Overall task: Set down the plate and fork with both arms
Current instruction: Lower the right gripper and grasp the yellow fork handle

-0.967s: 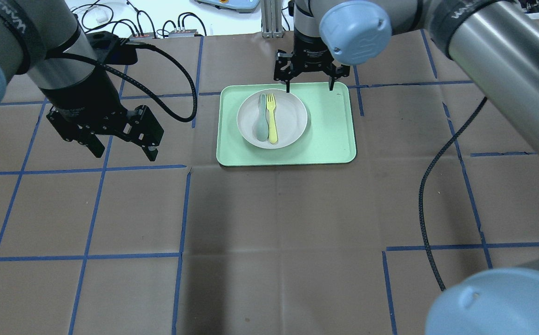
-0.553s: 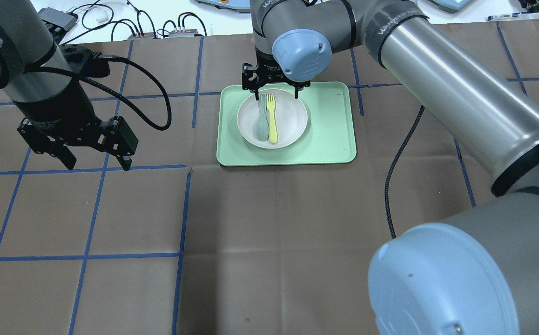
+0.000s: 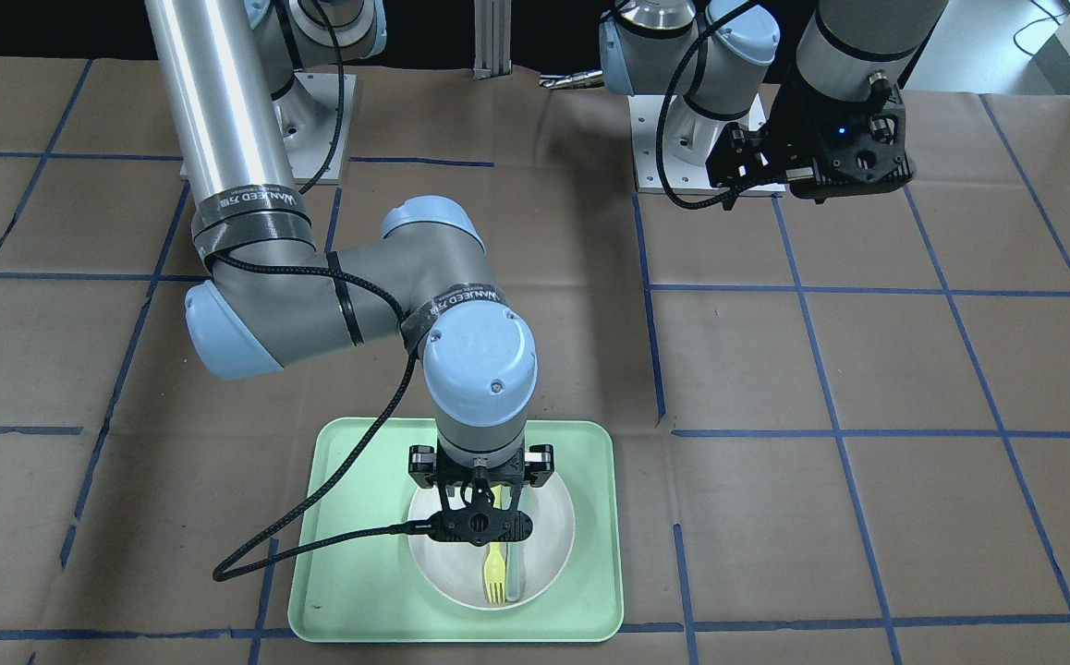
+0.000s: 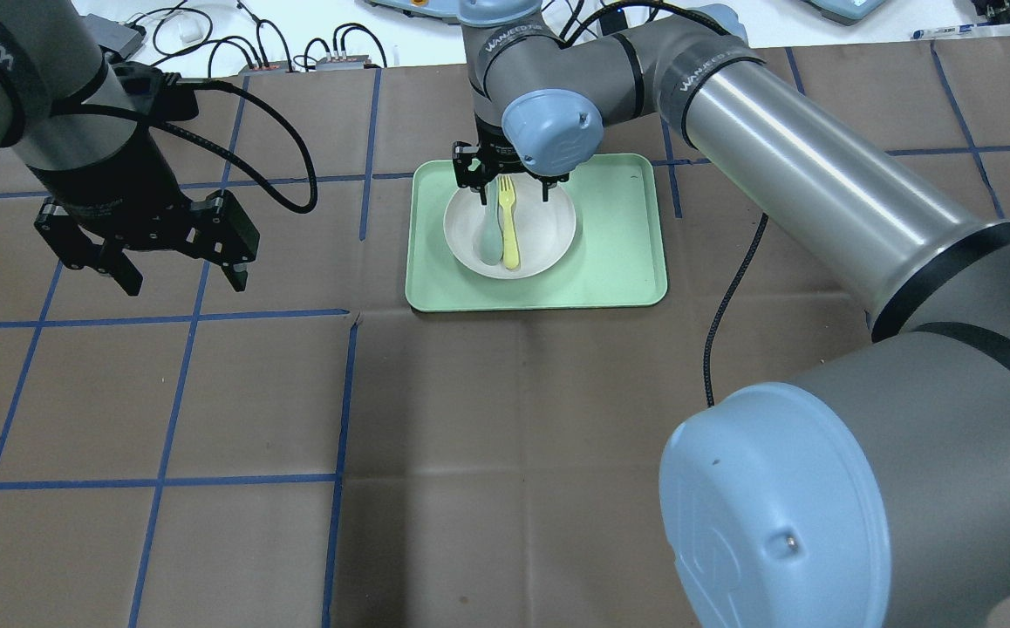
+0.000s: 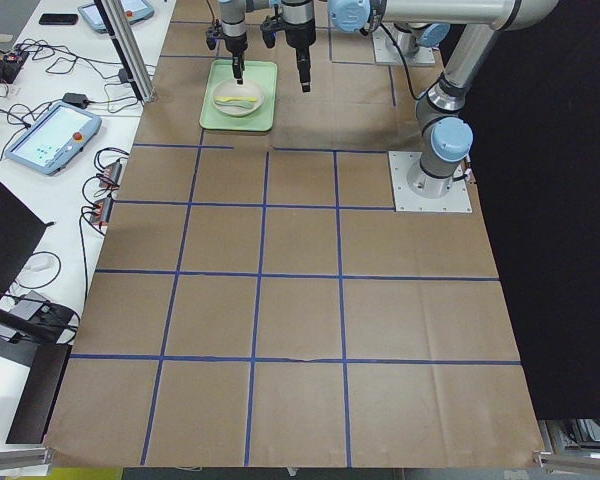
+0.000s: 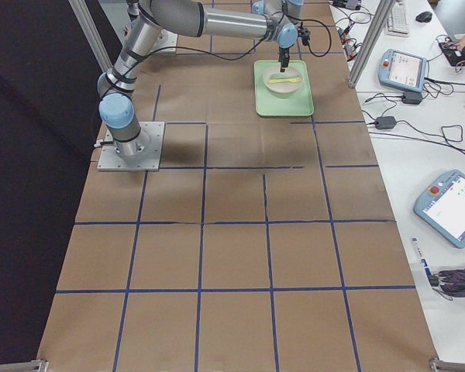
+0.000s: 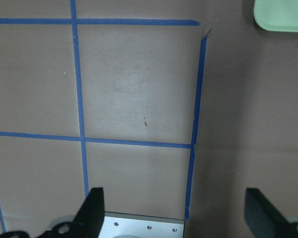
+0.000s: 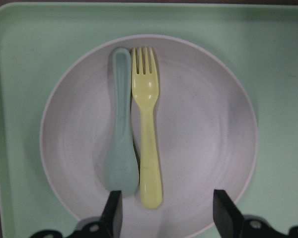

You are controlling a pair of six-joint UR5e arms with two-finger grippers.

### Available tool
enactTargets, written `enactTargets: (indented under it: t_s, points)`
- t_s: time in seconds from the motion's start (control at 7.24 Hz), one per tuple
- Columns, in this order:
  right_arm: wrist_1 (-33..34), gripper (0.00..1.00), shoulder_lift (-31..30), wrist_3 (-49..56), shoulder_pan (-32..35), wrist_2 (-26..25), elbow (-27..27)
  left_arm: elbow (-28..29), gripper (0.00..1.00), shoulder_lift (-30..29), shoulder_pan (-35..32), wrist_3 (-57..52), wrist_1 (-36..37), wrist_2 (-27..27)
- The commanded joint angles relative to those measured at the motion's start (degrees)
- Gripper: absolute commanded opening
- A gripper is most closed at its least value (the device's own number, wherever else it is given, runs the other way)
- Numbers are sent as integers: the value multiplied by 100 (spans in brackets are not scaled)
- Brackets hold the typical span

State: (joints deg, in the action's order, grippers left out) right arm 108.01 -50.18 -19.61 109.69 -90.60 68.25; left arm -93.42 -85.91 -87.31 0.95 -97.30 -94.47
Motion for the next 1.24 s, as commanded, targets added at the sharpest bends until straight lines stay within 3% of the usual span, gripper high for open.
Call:
enactTargets:
  t_s: [0.0,0.55,1.11]
  points:
    - [149,58,175,-25,0,-2,4,8,100,-92,-40,-60,80,174]
    - [185,49,369,-8,8,7,4,8,100,-171,-180,-183,124,271]
    - [379,48,536,10,8,7,-4,-80,100,-172,-233,-341,185,263]
